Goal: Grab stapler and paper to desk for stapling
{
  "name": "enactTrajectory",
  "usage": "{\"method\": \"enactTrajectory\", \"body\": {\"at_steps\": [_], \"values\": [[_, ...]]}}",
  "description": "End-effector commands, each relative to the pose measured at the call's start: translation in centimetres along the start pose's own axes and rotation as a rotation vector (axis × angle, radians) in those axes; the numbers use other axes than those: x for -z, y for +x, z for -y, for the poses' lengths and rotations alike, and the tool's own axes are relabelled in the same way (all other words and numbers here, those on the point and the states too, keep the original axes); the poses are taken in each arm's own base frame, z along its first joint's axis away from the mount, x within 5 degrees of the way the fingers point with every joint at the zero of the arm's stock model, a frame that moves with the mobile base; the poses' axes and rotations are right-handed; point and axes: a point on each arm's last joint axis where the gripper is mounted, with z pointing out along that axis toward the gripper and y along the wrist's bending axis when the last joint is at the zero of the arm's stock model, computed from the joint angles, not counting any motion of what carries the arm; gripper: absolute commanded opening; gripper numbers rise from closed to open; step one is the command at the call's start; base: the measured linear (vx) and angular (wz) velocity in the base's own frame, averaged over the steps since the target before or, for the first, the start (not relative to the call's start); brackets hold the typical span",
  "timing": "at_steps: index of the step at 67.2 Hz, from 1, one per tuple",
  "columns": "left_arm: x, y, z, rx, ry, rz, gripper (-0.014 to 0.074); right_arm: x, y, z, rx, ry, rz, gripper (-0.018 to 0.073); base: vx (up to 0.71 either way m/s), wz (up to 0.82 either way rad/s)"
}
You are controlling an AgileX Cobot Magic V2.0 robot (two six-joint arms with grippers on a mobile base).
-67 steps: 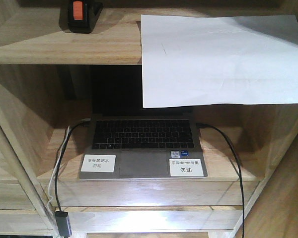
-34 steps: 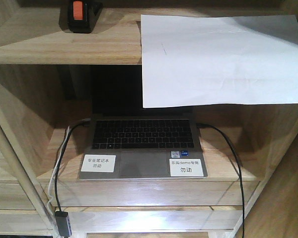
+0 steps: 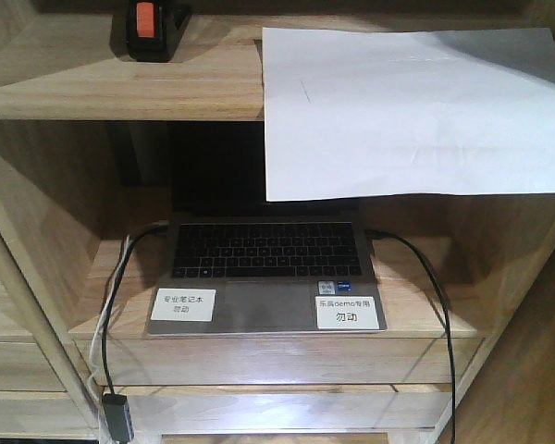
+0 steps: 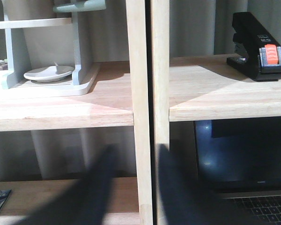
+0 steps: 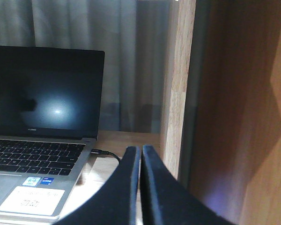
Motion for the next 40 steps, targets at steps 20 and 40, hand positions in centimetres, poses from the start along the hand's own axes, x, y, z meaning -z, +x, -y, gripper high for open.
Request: {"method": "enactTrajectory", "body": {"at_steps": [20, 40], "values": [[0.1, -1.7, 0.2, 0.037, 0.036, 0.097, 0.0447, 0.0, 0.0, 0.0, 0.015, 0.0, 0.056, -0.0009, 0.0, 0.0], [-2.2, -1.2, 2.8, -0.127, 0.311, 0.041, 0.0447, 0.0, 0.0, 0.0, 0.015, 0.0, 0.056, -0.0009, 0.0, 0.0]]}}
